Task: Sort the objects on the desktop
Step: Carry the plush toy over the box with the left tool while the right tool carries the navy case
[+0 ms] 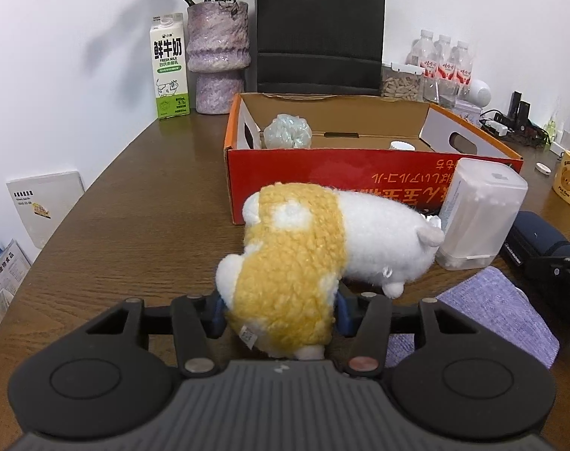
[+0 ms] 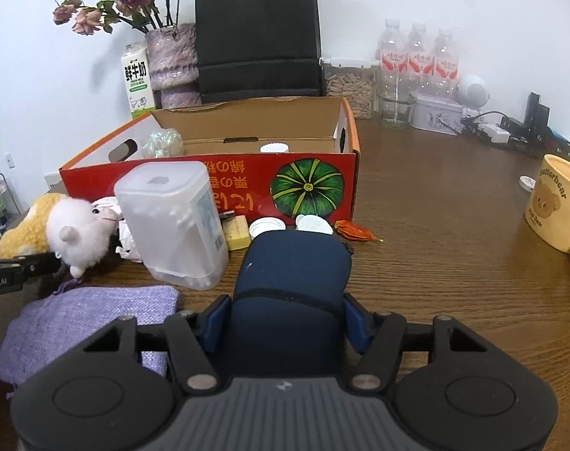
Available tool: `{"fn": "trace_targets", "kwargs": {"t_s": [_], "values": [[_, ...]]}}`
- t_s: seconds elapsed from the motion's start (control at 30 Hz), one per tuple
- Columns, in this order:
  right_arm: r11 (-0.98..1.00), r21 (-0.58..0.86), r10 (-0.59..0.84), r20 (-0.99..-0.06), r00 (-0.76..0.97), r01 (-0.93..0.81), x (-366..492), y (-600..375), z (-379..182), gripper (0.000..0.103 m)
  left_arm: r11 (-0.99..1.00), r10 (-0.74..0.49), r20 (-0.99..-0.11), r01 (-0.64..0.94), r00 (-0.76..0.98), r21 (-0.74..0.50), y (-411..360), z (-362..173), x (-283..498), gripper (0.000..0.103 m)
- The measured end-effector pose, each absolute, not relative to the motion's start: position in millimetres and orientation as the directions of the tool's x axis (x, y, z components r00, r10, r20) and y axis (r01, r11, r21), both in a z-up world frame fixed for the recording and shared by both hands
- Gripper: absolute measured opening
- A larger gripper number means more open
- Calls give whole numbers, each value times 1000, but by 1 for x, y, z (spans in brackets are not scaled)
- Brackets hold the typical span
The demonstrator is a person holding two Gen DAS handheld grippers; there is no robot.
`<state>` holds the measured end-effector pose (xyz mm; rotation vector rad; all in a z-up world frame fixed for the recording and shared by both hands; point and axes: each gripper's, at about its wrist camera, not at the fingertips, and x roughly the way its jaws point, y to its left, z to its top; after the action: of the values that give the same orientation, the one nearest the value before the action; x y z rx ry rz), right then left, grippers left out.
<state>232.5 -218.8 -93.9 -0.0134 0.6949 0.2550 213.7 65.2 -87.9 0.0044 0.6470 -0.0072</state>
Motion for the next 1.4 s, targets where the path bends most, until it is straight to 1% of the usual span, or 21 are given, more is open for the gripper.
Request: {"fn": "trace_targets", "kwargs": {"t_s": [0.27,0.57,0.77,0.9,1.03,1.17,1.4], "values": [[967,75,239,-591,770,-242,218,-221,-82,61,1000,0,-578,-13,816,-20,69,-78,195,52],[963,72,256,-531,808,-258,217,-221,-60,61,999,-16,-524,-7,851,-42,69,-54,195,52],[954,65,288,-465,837,-293,231,-214,-34,61,998,-33,-461,6,887,-59,62,-28,220,52],[950,56,303,-414,858,-309,256,-205,-15,61,996,-42,-427,6,903,-86,55,-14,249,52],[949,73,312,-381,870,-308,292,-195,-7,61,994,-45,-416,0,908,-108,48,-9,286,52],[947,103,321,-382,867,-305,335,-185,-10,61,993,-50,-429,-2,902,-119,44,-13,321,52],[943,118,331,-439,835,-312,394,-172,-29,61,995,-51,-483,3,874,-100,40,-30,376,52]]}}
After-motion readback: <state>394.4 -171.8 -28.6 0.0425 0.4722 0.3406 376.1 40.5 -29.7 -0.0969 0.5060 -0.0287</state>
